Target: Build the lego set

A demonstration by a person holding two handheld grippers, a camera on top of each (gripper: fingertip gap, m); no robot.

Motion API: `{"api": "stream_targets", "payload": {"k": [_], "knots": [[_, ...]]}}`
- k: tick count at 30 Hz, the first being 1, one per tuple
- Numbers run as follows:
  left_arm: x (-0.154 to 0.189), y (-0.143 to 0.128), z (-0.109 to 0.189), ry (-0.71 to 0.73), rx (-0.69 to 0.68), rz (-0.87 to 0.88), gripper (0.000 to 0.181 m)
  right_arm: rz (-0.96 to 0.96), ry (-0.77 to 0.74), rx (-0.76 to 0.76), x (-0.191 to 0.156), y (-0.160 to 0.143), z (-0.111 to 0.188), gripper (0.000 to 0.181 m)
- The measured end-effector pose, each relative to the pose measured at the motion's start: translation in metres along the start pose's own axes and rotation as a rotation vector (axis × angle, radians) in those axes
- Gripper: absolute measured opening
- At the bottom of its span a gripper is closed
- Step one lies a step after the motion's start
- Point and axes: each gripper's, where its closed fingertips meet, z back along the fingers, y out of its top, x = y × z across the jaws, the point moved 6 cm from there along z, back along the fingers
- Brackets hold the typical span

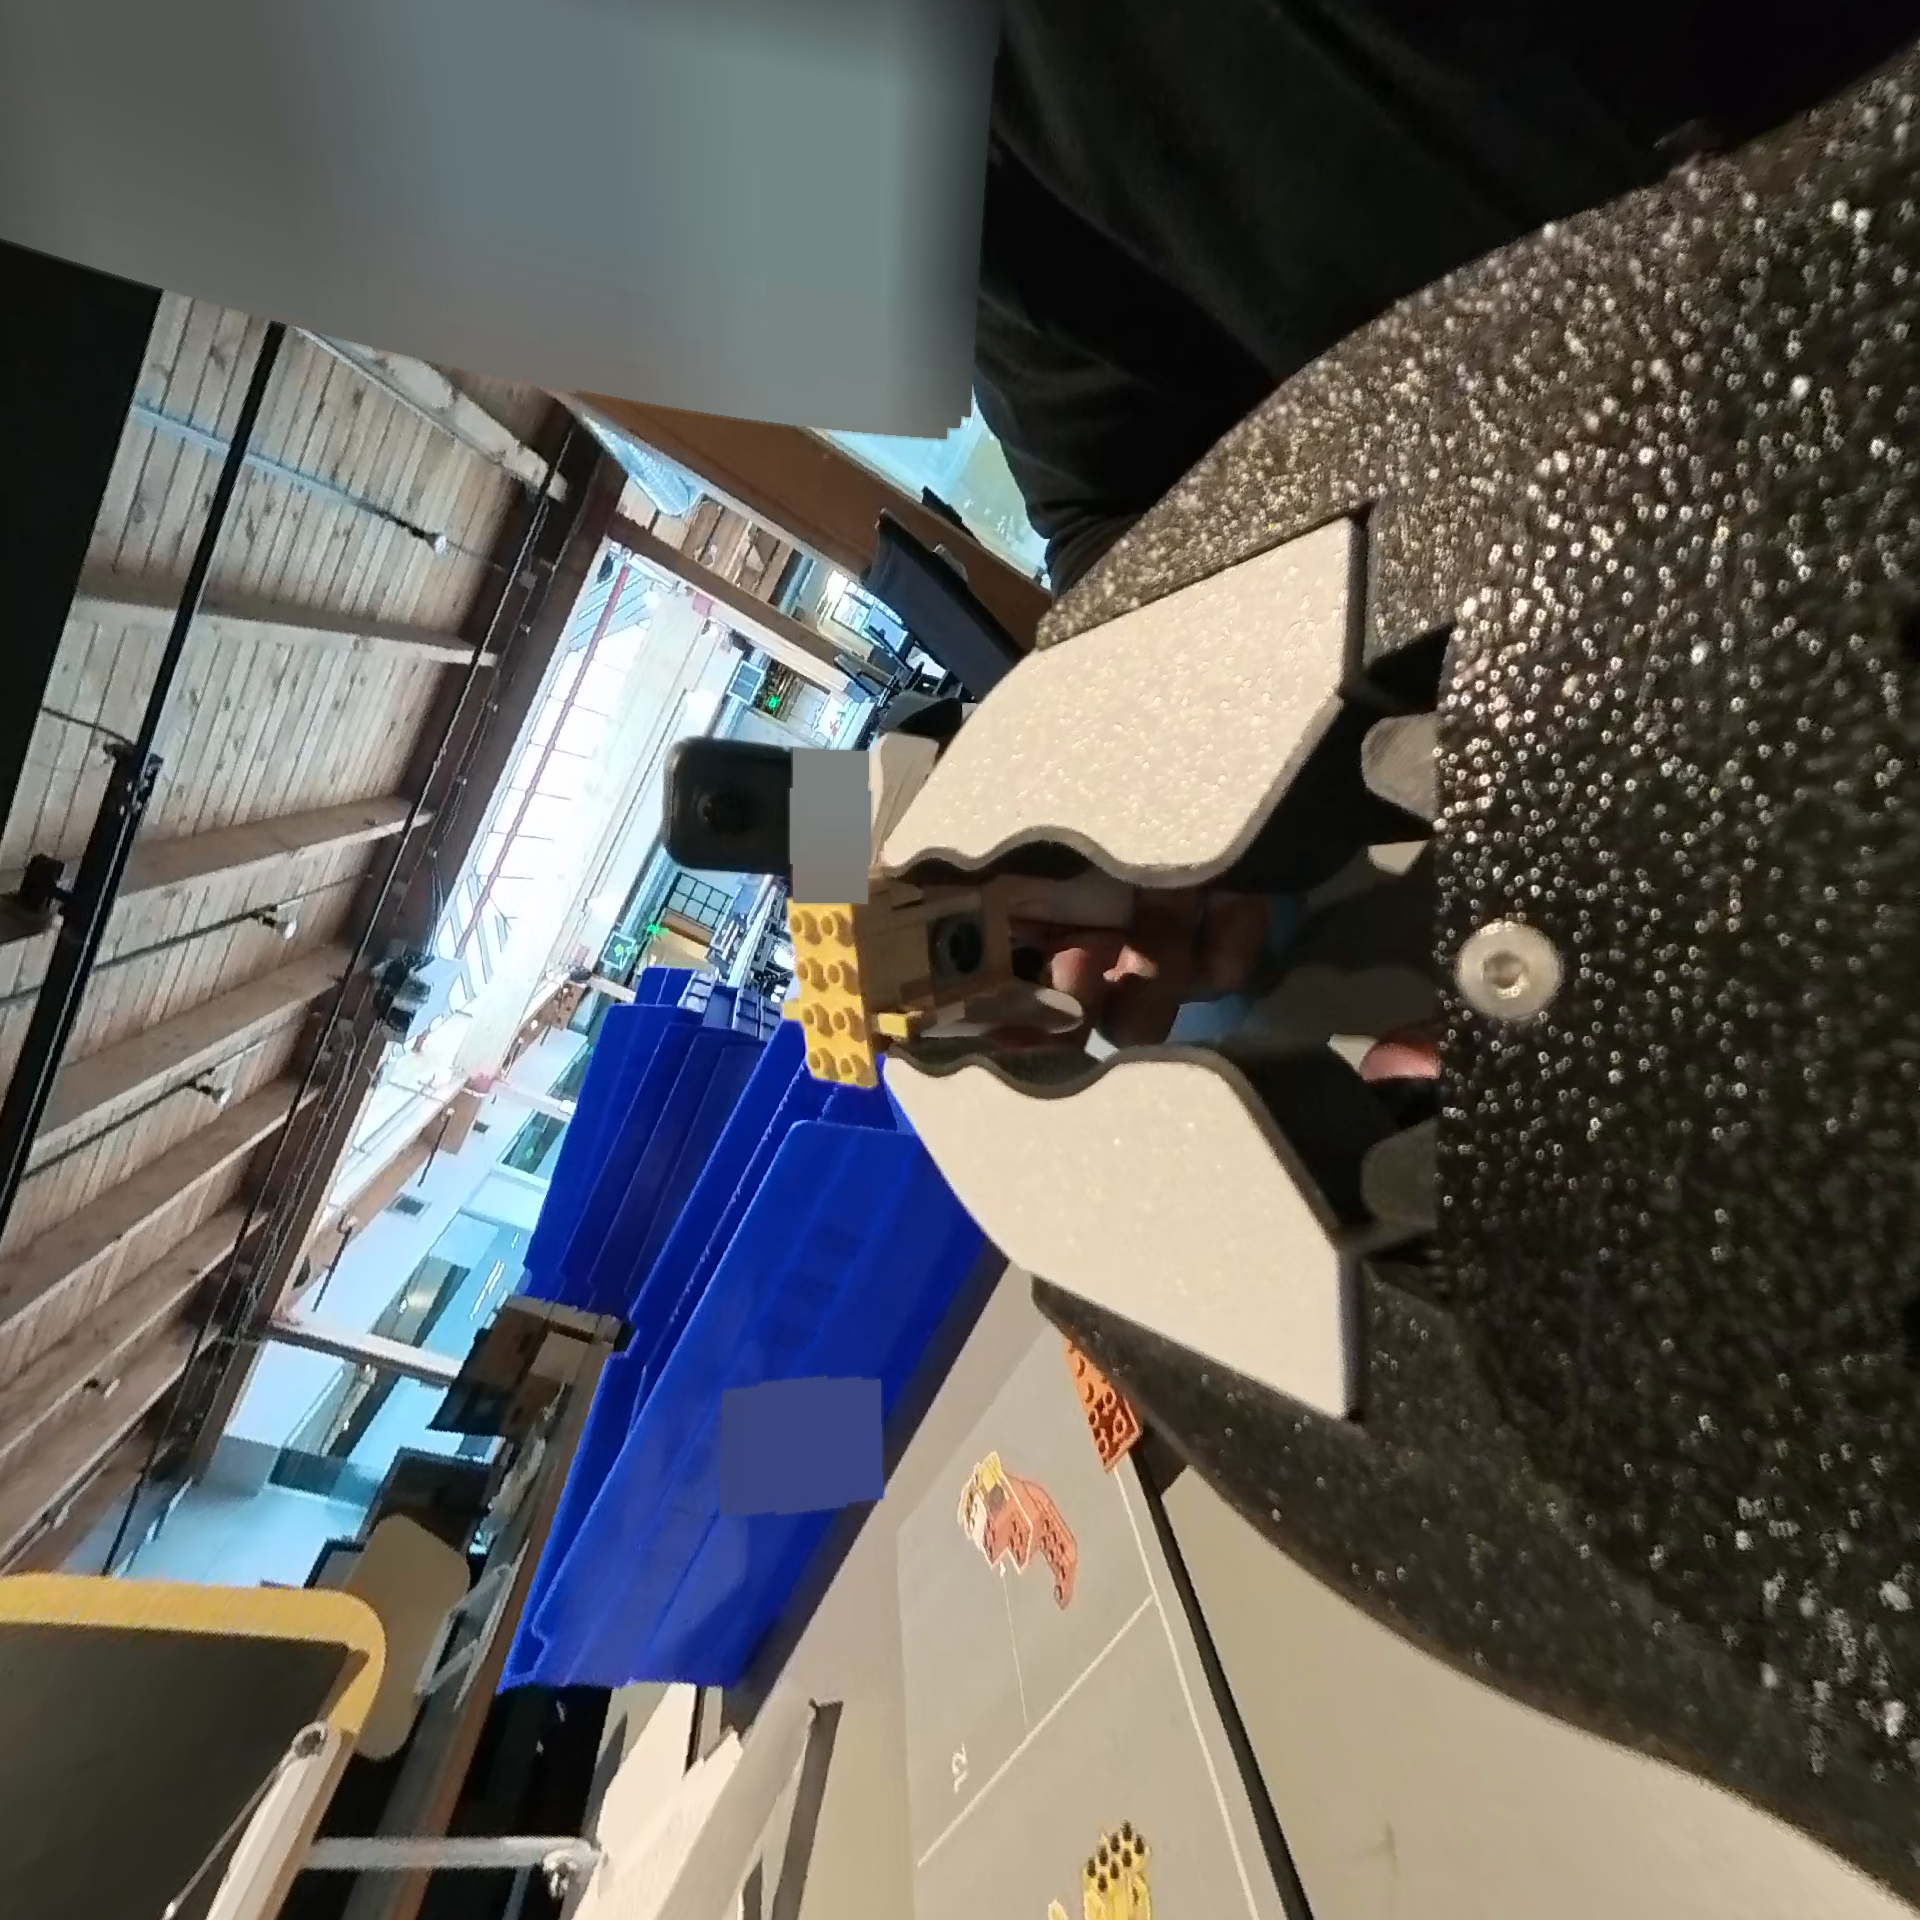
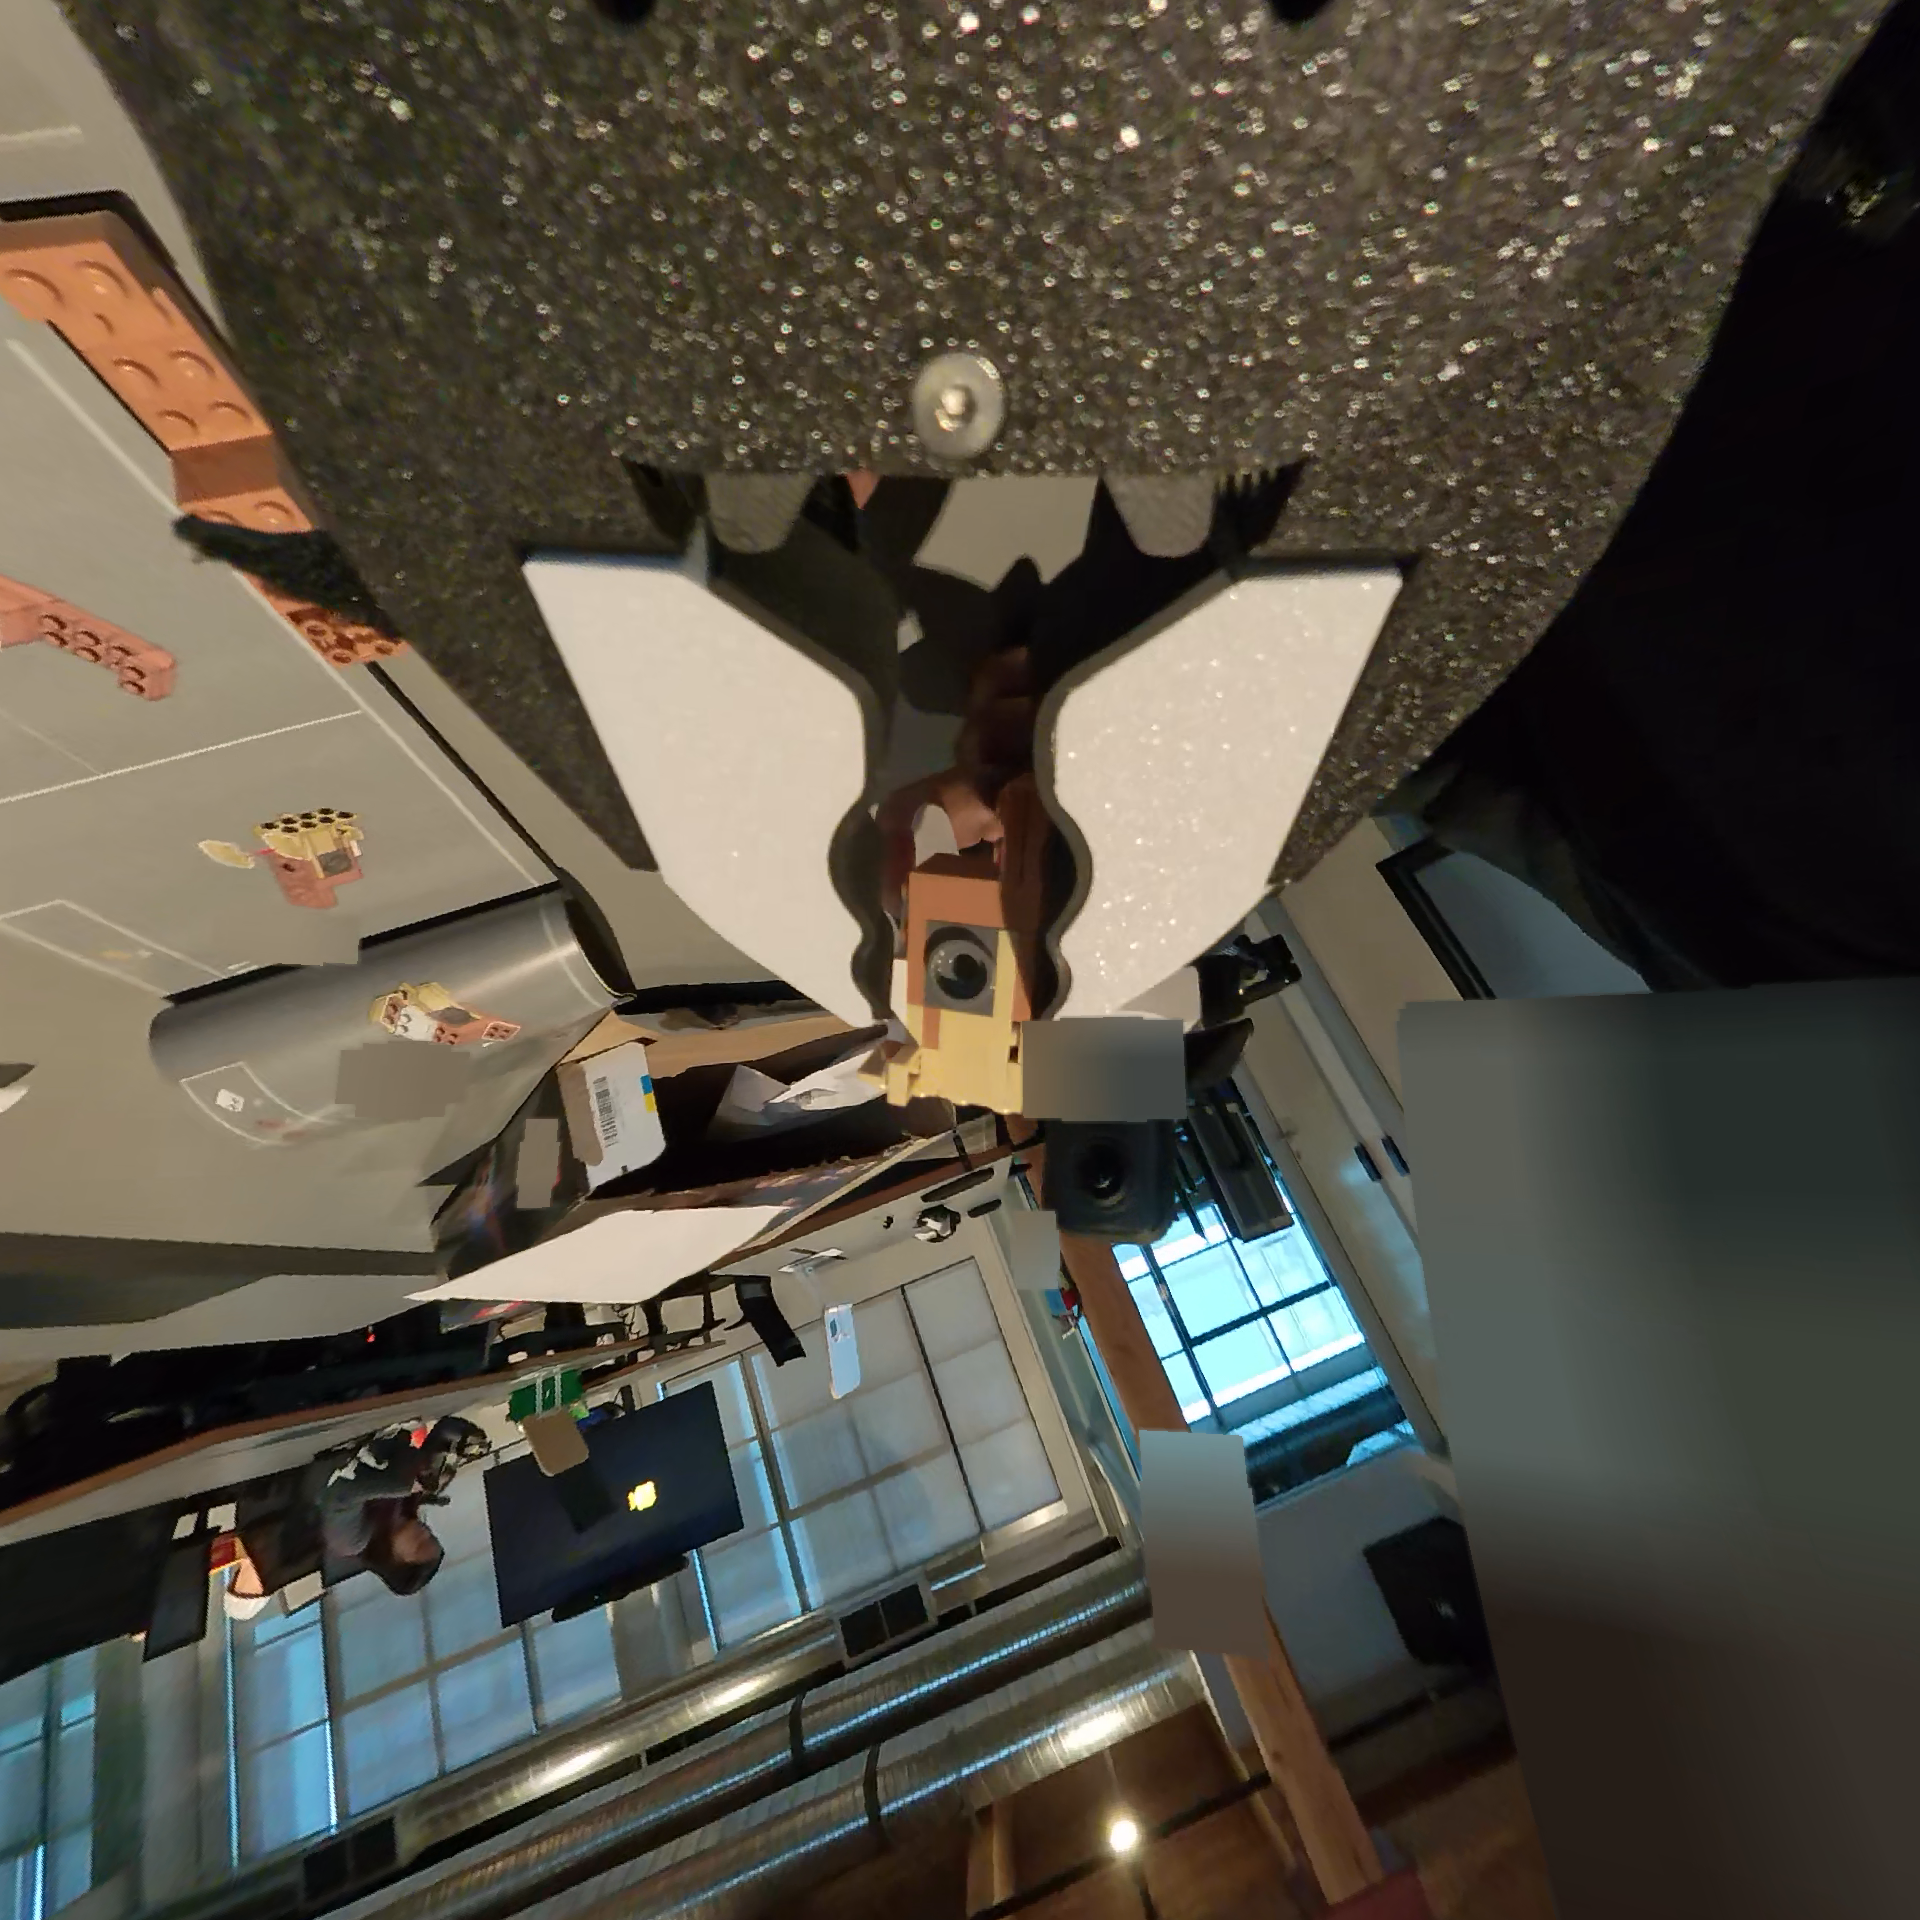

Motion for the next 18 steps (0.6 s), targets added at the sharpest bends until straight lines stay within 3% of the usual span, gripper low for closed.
{"api": "stream_targets", "payload": {"k": [18], "knots": [[0.0051,0.0009,0.0005,-0.052,0.015,-0.055,0.028,-0.018,0.055,0.028,-0.0048,0.0016,0.0012,0.025]]}}
